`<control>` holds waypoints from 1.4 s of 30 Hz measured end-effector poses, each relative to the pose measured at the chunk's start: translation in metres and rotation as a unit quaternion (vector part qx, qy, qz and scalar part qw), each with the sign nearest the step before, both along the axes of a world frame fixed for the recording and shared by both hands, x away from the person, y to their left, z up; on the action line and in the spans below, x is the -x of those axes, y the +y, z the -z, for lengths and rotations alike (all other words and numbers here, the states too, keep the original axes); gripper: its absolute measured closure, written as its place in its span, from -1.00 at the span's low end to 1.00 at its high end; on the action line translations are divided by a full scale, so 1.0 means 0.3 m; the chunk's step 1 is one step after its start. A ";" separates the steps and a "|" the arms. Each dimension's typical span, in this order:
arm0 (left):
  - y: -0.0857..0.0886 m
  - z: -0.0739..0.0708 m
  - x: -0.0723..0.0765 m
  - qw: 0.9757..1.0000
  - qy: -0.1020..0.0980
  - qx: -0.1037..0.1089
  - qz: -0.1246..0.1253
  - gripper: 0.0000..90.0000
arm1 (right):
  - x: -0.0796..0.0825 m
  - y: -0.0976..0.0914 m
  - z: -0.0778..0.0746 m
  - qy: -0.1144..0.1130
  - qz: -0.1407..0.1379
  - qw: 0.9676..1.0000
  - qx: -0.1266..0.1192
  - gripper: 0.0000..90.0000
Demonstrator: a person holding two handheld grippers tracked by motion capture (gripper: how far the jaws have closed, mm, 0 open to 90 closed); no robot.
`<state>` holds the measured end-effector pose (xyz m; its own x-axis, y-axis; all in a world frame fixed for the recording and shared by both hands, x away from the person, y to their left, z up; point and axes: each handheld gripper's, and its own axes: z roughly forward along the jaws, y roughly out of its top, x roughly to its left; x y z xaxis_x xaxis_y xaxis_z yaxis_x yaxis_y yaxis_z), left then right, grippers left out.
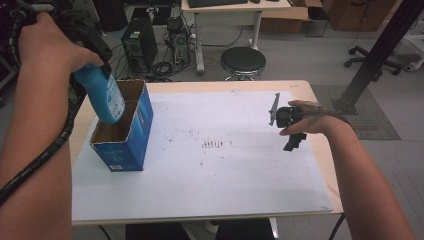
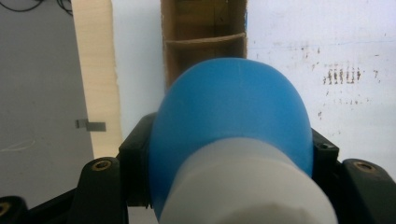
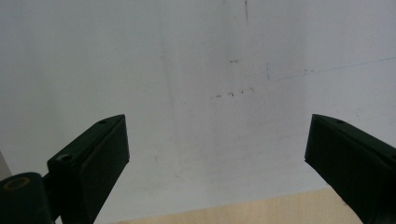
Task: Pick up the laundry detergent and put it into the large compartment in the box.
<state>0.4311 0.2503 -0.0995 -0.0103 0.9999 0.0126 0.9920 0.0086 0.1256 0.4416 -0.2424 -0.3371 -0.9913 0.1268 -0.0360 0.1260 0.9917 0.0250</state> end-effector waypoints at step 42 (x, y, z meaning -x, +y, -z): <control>0.013 0.353 -0.014 0.999 0.040 0.012 0.008 -0.17 | 0.005 0.020 -0.007 -0.004 -0.006 1.000 0.001 -0.86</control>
<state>0.4352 0.2542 -0.2052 0.0057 0.9999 -0.0115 0.9989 -0.0052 0.0467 0.4401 -0.2366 -0.3350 -0.9923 0.1157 -0.0436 0.1147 0.9931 0.0248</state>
